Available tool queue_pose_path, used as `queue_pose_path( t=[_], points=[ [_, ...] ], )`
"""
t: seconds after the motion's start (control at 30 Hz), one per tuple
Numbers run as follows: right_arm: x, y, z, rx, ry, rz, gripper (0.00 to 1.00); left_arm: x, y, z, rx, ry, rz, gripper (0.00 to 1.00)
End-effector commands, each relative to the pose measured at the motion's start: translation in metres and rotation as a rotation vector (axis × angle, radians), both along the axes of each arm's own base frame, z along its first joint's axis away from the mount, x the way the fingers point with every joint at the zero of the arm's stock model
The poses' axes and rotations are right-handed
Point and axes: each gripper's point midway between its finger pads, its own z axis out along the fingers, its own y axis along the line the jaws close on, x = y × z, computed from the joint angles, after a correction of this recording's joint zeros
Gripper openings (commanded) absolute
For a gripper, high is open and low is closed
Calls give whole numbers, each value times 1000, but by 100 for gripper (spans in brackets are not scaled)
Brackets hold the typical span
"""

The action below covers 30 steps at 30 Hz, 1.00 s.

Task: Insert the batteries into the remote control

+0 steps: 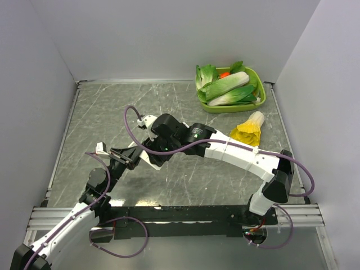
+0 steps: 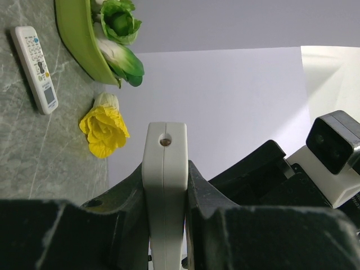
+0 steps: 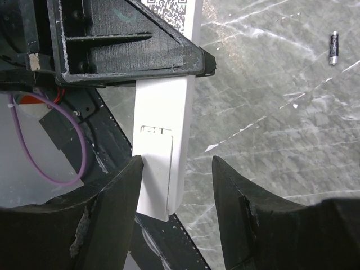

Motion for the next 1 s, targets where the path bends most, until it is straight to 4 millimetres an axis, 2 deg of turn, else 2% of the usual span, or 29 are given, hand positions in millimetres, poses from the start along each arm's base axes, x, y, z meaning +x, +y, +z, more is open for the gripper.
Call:
queue_pose_path(
  t=[0.0,0.13,0.27,0.37,0.43,0.57,0.63,0.67,0.7,0.73,0.77,0.8,0.83,0.87,0.9,0.97],
  points=[
    [-6,-8,-6,-15,25,8,60,-5,5,-47,-17,67,6,2],
    [-5,-8,0,3,14,5,60,-6,6,-46,-11,62,9,2],
    [-2,-4,18,47,-24,14,60,-6,3,-49,12,60,-2,2],
    [1,0,39,90,-65,27,61,-7,1,-53,23,68,-12,2],
    [4,3,54,125,-95,36,66,-7,2,-55,25,71,-11,2],
    [3,1,84,187,-175,96,69,-9,-1,-56,37,73,-30,2],
    [-4,2,93,225,-196,138,70,-8,-2,-55,41,71,-31,2],
    [-6,-4,105,245,-250,179,70,-8,-2,-55,48,71,-30,2],
    [-9,-7,99,238,-261,202,70,-9,-2,-53,47,68,-33,2],
    [-15,-10,112,283,-296,240,70,-9,-3,-53,48,66,-34,2],
    [-17,-14,111,277,-345,295,71,-9,-3,-54,52,69,-36,2],
    [-23,-17,98,261,-352,342,72,-10,-4,-52,54,67,-46,2],
    [-31,-22,105,291,-379,387,72,-10,-5,-51,57,69,-49,2],
    [-34,-25,102,285,-422,439,72,-10,-6,-50,60,67,-53,2],
    [-39,-29,85,262,-427,489,72,-11,-7,-49,67,71,-63,3],
    [-53,-34,91,307,-497,587,72,-12,-9,-48,78,69,-73,3]
  ],
)
